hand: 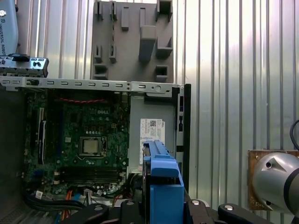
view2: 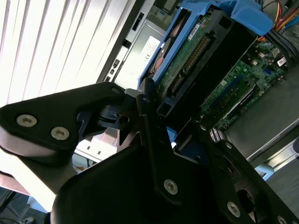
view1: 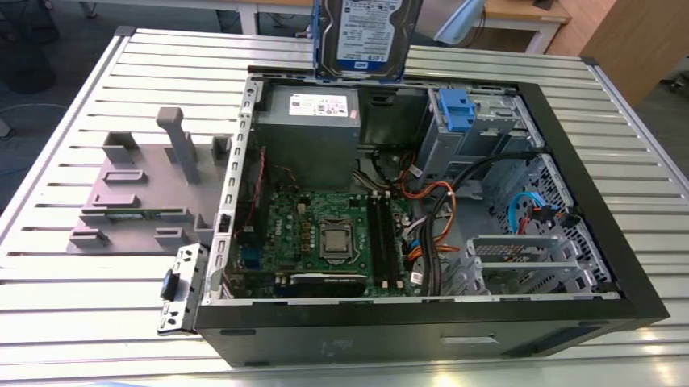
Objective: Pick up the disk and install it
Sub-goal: 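Pick up the disk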
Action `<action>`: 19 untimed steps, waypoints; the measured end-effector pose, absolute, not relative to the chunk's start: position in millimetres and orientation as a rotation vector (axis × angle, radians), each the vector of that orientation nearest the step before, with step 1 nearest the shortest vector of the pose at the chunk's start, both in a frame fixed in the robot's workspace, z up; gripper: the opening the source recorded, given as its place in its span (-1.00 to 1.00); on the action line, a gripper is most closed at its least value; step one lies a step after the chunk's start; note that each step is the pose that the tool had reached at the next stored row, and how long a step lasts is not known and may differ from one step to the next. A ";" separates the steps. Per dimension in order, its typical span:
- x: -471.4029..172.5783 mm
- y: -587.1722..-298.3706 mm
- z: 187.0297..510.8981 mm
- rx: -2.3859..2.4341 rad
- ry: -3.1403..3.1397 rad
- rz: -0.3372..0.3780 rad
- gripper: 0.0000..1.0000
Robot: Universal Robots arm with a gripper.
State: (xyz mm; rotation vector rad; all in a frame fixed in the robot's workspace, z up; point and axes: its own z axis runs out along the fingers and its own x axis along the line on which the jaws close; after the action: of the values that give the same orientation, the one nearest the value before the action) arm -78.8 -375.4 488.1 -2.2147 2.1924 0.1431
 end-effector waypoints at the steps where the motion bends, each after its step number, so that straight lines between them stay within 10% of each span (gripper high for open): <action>1: -78.2 -375.4 488.0 -2.215 2.192 0.143 -0.26; 19: -68.1 -375.4 487.7 -2.215 2.192 0.143 -0.26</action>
State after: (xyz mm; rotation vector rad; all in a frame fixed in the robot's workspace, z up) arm -68.1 -375.4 487.7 -2.2148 2.1923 0.1431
